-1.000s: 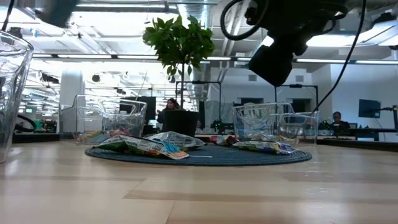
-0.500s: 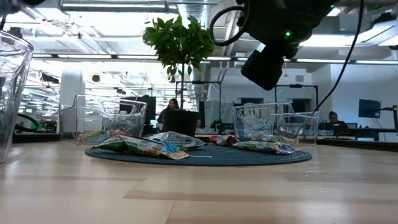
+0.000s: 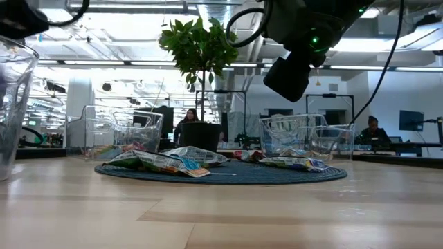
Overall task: Pick and place Granola Bars by type
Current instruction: Put the violet granola bar into the bottom bin, then put the yellow granola bar into the top right bin
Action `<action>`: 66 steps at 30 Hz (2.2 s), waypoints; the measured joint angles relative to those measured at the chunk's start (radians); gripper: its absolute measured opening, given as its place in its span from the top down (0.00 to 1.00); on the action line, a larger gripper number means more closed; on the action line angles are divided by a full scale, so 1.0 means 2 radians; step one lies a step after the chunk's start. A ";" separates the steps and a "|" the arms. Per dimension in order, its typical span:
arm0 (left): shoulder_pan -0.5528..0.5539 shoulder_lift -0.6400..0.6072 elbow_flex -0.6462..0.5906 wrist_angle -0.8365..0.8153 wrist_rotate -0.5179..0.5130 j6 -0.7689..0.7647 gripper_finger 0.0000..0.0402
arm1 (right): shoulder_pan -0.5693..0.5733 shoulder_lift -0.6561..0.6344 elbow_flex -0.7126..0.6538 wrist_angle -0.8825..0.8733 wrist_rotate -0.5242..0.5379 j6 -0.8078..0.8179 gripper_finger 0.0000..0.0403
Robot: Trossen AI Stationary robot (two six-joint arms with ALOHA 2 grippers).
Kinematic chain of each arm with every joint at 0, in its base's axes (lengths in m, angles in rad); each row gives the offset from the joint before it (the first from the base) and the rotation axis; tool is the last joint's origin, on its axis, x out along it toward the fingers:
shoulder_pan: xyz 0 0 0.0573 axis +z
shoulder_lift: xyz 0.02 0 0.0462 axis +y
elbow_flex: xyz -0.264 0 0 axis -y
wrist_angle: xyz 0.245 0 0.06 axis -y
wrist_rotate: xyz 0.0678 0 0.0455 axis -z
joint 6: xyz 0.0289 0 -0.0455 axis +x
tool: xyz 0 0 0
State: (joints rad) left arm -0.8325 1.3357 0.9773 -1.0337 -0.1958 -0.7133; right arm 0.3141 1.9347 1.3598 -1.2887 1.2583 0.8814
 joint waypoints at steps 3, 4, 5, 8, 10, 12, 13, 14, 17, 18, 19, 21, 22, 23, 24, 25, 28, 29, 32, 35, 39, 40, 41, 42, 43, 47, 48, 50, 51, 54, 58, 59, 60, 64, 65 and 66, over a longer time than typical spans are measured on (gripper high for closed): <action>0.000 0.000 -0.002 -0.003 0.000 -0.004 0.81 | 0.002 0.000 0.000 0.000 -0.001 0.000 0.67; 0.000 0.000 -0.002 -0.003 0.000 -0.004 0.78 | 0.003 0.000 0.000 0.000 -0.001 0.000 0.67; 0.000 0.000 -0.002 -0.003 0.001 -0.003 0.76 | 0.003 0.000 0.000 0.000 -0.002 0.000 0.67; 0.000 0.000 -0.002 -0.003 0.012 0.004 0.71 | 0.003 0.000 0.000 0.002 -0.002 0.000 0.67; 0.000 0.000 -0.002 -0.003 0.019 0.011 0.70 | 0.003 0.000 0.000 0.004 -0.002 0.000 0.67; 0.000 0.000 -0.002 -0.004 0.021 0.022 0.69 | 0.003 0.000 0.000 0.007 -0.002 0.000 0.67; 0.000 -0.001 -0.002 -0.004 0.017 0.026 0.69 | 0.003 0.000 0.000 0.008 -0.002 0.000 0.67; 0.000 -0.001 0.000 -0.009 0.009 0.031 0.69 | 0.003 0.000 0.000 0.010 -0.002 0.000 0.67; -0.003 -0.009 0.013 -0.028 -0.044 0.045 0.69 | 0.004 0.000 0.000 0.019 -0.002 -0.001 0.67; -0.006 -0.015 0.016 -0.028 -0.067 0.056 0.69 | 0.005 0.000 0.000 0.022 -0.002 -0.002 0.67; -0.012 -0.021 0.019 -0.029 -0.095 0.070 0.69 | 0.006 0.000 0.000 0.027 -0.002 -0.009 0.67; -0.026 -0.041 0.020 -0.030 -0.161 0.097 0.69 | 0.011 0.000 0.000 0.047 -0.001 -0.028 0.67; -0.035 -0.052 0.020 -0.030 -0.199 0.108 0.69 | 0.014 0.000 0.000 0.058 -0.002 -0.043 0.67; -0.044 -0.064 0.019 -0.030 -0.240 0.119 0.69 | 0.018 0.000 0.000 0.072 -0.001 -0.059 0.67; -0.054 -0.076 0.016 -0.032 -0.281 0.126 0.69 | 0.021 0.000 0.000 0.087 -0.001 -0.076 0.67; -0.064 -0.089 0.012 -0.037 -0.321 0.128 0.69 | 0.025 0.000 0.000 0.102 -0.001 -0.095 0.67; -0.097 -0.131 -0.008 -0.049 -0.427 0.119 0.69 | 0.037 -0.005 0.000 0.158 -0.001 -0.155 0.67; -0.106 -0.145 -0.016 -0.056 -0.455 0.105 0.69 | 0.040 -0.006 0.000 0.178 0.000 -0.177 0.67; -0.128 -0.189 -0.051 -0.075 -0.530 0.057 0.69 | 0.052 -0.009 0.000 0.237 -0.012 -0.246 0.67; -0.138 -0.231 -0.094 -0.080 -0.572 0.023 0.69 | 0.058 -0.010 0.000 0.301 -0.053 -0.318 0.67; -0.138 -0.260 -0.098 -0.048 -0.591 0.029 0.69 | 0.046 -0.010 0.000 0.418 -0.159 -0.436 0.67; -0.138 -0.263 -0.099 -0.050 -0.591 0.029 0.69 | 0.040 -0.010 0.000 0.450 -0.200 -0.465 0.67; -0.138 -0.264 -0.099 -0.050 -0.592 0.027 0.69 | 0.034 -0.010 0.000 0.480 -0.244 -0.493 0.67; -0.138 -0.264 -0.099 -0.049 -0.596 0.023 0.69 | 0.027 -0.010 0.000 0.508 -0.286 -0.520 0.67; -0.137 -0.263 -0.099 -0.050 -0.599 0.019 0.69 | 0.019 -0.010 0.000 0.531 -0.323 -0.541 0.67; -0.138 -0.262 -0.099 -0.051 -0.598 0.003 0.69 | -0.012 -0.010 0.000 0.573 -0.398 -0.576 0.67; -0.137 -0.262 -0.099 -0.051 -0.593 0.001 0.69 | -0.020 -0.010 0.000 0.574 -0.398 -0.576 0.67; -0.137 -0.263 -0.099 -0.053 -0.587 -0.001 0.69 | -0.036 -0.010 0.000 0.570 -0.397 -0.576 0.67; -0.137 -0.262 -0.099 -0.055 -0.587 -0.001 0.69 | -0.044 -0.010 0.000 0.563 -0.397 -0.576 0.67; -0.137 -0.262 -0.099 -0.066 -0.588 -0.004 0.69 | -0.062 -0.010 0.000 0.544 -0.392 -0.574 0.67; -0.137 -0.262 -0.099 -0.065 -0.588 -0.007 0.69 | -0.076 -0.010 0.000 0.525 -0.379 -0.571 0.67; -0.137 -0.262 -0.099 -0.065 -0.588 -0.011 0.69 | -0.078 -0.009 0.000 0.524 -0.378 -0.571 0.67; -0.137 -0.262 -0.099 -0.065 -0.588 -0.015 0.69 | -0.080 -0.009 0.000 0.523 -0.378 -0.570 0.67; -0.137 -0.262 -0.099 -0.065 -0.589 -0.029 0.69 | -0.072 -0.009 0.000 0.513 -0.406 -0.557 0.67; -0.137 -0.262 -0.099 -0.065 -0.589 -0.031 0.69 | -0.069 -0.009 0.000 0.505 -0.432 -0.567 0.67; -0.137 -0.262 -0.099 -0.065 -0.589 -0.034 0.69 | -0.068 -0.009 0.000 0.501 -0.462 -0.574 0.67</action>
State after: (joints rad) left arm -1.1072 0.8116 0.7795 -1.1629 -1.3735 -0.7813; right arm 0.1785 1.9167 1.3602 -0.2877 0.3335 -0.2670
